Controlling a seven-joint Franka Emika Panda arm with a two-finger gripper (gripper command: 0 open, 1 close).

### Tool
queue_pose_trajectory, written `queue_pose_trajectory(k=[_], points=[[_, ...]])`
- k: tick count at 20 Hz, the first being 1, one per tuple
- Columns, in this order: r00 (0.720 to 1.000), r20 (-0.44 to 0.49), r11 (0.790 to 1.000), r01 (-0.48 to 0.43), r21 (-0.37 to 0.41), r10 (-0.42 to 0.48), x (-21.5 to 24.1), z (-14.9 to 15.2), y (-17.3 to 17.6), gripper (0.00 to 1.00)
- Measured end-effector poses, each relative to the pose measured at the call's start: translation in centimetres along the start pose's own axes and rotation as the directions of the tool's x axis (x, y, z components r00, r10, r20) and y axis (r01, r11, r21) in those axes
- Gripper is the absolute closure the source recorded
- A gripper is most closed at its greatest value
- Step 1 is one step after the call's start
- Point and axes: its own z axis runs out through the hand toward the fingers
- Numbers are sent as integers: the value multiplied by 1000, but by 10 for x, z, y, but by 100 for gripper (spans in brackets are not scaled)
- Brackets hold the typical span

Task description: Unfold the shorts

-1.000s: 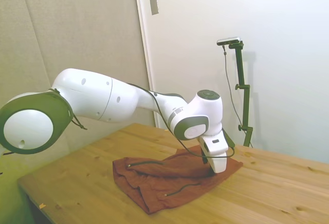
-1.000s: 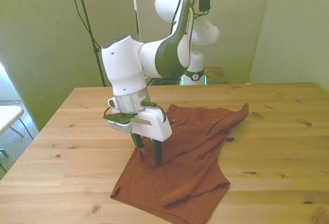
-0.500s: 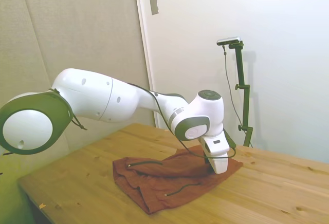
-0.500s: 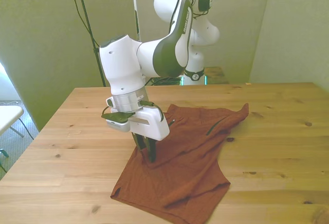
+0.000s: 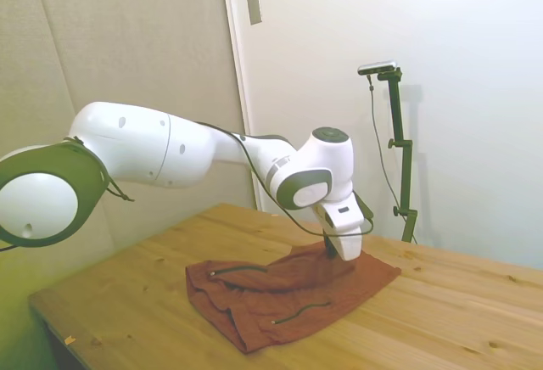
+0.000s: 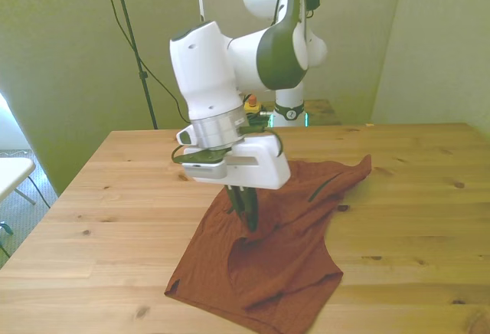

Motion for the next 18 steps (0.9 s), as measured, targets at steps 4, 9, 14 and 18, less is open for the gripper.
queue_pose_trajectory(k=[4, 9, 14, 18], points=[[995, -14, 995, 102, 5, -102, -63, -14, -42, 100], [975, -33, 976, 219, -18, -219, -139, -15, -84, 100], [956, -26, 956, 290, -38, -291, -184, 21, -112, 100], [938, -9, 937, 346, -46, -347, -226, 44, -127, 0]])
